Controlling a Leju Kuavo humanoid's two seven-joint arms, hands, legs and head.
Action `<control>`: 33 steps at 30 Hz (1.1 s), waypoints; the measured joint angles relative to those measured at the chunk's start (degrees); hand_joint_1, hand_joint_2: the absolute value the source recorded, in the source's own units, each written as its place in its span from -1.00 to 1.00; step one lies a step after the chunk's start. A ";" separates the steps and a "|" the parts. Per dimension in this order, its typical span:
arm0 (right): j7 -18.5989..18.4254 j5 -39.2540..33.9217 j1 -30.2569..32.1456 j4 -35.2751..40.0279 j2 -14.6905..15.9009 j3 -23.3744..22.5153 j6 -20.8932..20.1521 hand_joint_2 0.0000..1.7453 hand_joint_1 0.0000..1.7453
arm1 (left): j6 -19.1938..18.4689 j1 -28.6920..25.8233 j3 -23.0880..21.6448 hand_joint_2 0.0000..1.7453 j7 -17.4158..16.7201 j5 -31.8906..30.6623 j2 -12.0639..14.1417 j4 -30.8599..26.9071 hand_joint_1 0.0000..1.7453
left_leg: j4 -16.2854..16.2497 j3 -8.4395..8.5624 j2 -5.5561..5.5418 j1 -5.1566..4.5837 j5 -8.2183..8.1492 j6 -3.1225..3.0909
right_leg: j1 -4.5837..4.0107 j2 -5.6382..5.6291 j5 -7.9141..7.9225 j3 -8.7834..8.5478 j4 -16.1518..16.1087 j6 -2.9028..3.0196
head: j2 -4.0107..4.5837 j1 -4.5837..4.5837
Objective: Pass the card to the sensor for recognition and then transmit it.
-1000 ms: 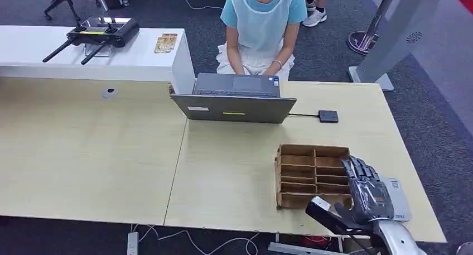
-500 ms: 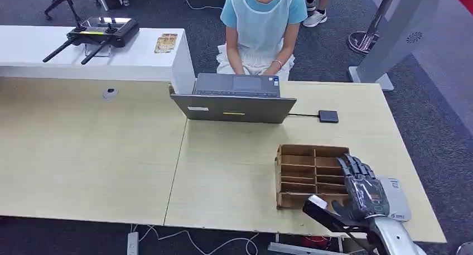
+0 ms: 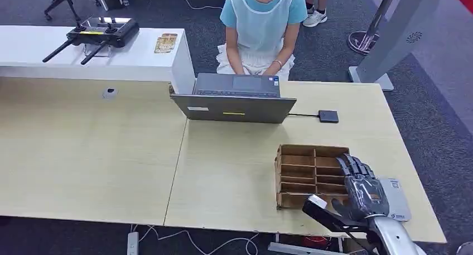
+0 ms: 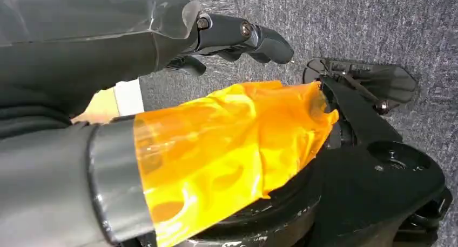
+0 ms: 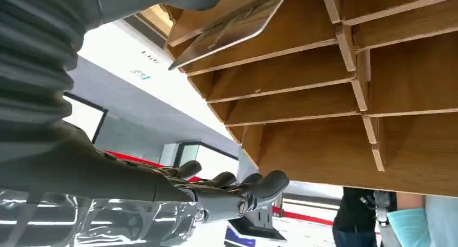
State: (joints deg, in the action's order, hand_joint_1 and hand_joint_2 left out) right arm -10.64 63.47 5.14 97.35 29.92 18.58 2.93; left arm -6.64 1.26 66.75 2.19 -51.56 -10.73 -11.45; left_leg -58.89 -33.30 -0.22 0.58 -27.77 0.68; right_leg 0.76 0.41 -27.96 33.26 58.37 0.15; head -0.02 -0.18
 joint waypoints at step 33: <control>-2.21 -0.55 6.03 5.33 0.22 -2.71 2.32 1.00 -0.42 | 0.55 -0.02 1.36 -1.00 0.02 -0.18 -0.04 -0.02 -1.00 | 0.00 0.01 0.00 0.00 -0.01 0.00 | 0.00 -0.03 0.00 0.01 0.00 0.00 | 0.02 0.00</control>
State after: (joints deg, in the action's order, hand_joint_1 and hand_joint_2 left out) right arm -12.85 62.92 11.16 102.68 30.14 15.87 5.25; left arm -6.10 1.25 68.11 2.21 -51.74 -10.78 -11.47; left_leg -58.89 -33.29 -0.22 0.58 -27.77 0.67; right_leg 0.76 0.39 -27.96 33.27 58.36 0.15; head 0.00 -0.17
